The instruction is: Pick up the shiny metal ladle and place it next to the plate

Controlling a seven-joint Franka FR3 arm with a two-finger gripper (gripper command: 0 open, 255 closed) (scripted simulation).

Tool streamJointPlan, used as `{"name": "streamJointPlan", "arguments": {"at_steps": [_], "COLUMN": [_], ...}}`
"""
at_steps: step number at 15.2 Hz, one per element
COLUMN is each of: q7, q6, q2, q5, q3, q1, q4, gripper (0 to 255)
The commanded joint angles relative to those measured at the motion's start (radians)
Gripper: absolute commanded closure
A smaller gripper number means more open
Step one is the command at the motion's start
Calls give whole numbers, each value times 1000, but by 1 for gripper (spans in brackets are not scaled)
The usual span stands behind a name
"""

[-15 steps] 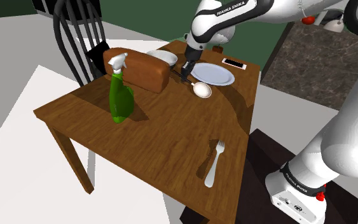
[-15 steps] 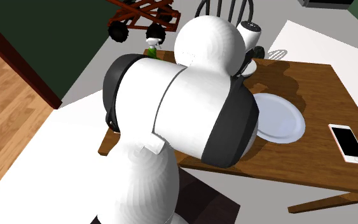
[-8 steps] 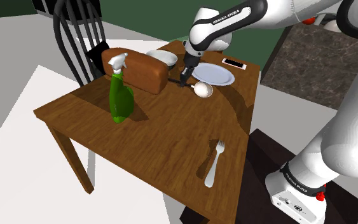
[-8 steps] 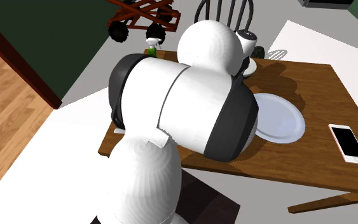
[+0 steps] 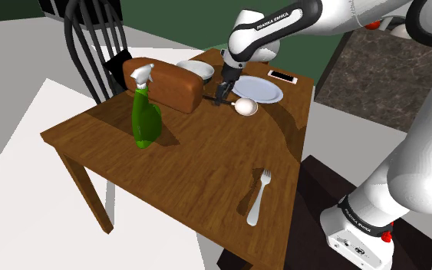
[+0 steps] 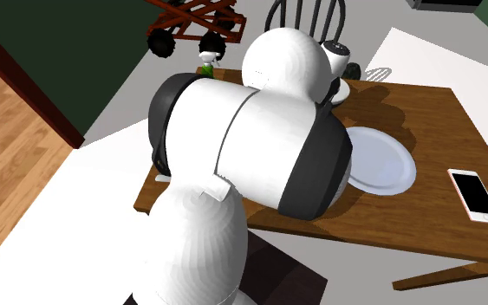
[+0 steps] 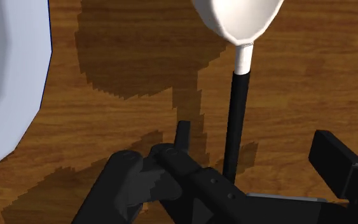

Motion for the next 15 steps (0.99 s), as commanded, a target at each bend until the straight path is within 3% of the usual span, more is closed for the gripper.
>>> {"name": "streamJointPlan", "arguments": {"at_steps": [1,3,7,15], "q7": [0,0,8,8], "q6": [0,0,-108,-108], "q2": [0,0,-69,-69], "q5": [0,0,-12,-12], "q3": [0,0,-8,-8], "q1": [0,0,-7,-7], "q4": [0,0,39,39], "gripper": [0,0,0,0]}}
